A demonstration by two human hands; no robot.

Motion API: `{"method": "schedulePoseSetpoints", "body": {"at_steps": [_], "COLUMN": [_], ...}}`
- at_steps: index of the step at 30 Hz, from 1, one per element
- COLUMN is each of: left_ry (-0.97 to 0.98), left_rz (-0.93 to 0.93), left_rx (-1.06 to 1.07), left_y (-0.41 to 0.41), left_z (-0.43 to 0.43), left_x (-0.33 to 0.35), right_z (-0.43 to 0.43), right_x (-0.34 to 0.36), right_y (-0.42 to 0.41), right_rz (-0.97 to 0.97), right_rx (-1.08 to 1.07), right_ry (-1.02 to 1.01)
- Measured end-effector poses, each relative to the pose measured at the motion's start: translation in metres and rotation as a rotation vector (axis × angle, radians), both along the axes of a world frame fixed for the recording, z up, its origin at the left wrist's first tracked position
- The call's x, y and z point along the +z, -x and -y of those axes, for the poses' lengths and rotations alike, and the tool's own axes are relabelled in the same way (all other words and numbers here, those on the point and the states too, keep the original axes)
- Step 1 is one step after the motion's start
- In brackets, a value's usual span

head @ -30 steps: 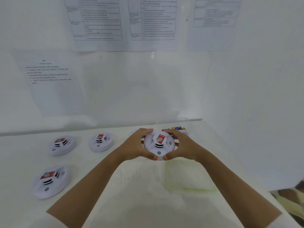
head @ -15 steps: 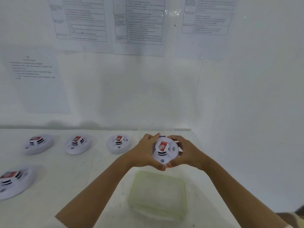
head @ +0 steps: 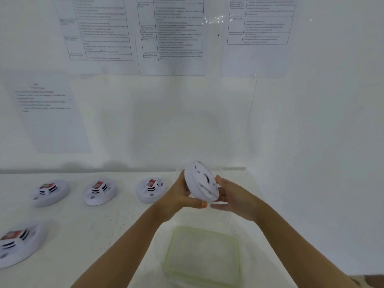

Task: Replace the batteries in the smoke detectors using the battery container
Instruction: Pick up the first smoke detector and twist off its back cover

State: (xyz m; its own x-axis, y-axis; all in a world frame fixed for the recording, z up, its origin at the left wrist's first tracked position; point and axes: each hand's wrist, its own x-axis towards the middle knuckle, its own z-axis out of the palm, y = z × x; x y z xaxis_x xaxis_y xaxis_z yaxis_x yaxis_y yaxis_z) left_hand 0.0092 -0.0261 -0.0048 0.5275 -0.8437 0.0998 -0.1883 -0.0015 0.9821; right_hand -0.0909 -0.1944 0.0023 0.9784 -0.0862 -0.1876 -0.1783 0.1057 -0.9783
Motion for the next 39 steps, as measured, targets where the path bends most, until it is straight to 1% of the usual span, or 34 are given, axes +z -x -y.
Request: {"method": "schedulePoseSetpoints", "body": {"at_steps": [2,4,9,11,15,21,34,39], "left_ry": [-0.005,-0.012,0.044,0.026,-0.008,0.007,0.031,0.063], "left_rz": [-0.002,0.019,0.122,0.155,0.189,0.255,0.253,0.209], "left_rx": [-0.023,-0.031,0.082,0.055,0.023,0.022,0.019,0.033], "left_y": [-0.001,-0.002,-0.003,-0.005,-0.008,-0.01,-0.019,-0.02], "left_z": [-0.003,-0.004,-0.007,-0.01,-0.012,-0.008,-0.007,-0.007], "left_x": [0.0,-0.001,-0.001,-0.003,-0.004,-0.004,-0.009,-0.01], "right_z": [-0.005,-0.007,-0.004,-0.002,-0.003,-0.005,-0.005,-0.005], "right_x": [0.0,0.001,0.0,0.002,0.007,0.007,0.008,0.01], "right_y": [0.0,-0.002,-0.006,-0.005,-0.003,-0.005,-0.009,-0.013], "right_rz": [0.026,0.071,0.098,0.099,0.107,0.1,0.073,0.073], "right_rx": [0.061,0.073,-0.053,-0.07,-0.062,-0.065,-0.032,-0.038], "right_ry": [-0.068,-0.1,-0.137,-0.102,0.034,0.107,0.177,0.267]}}
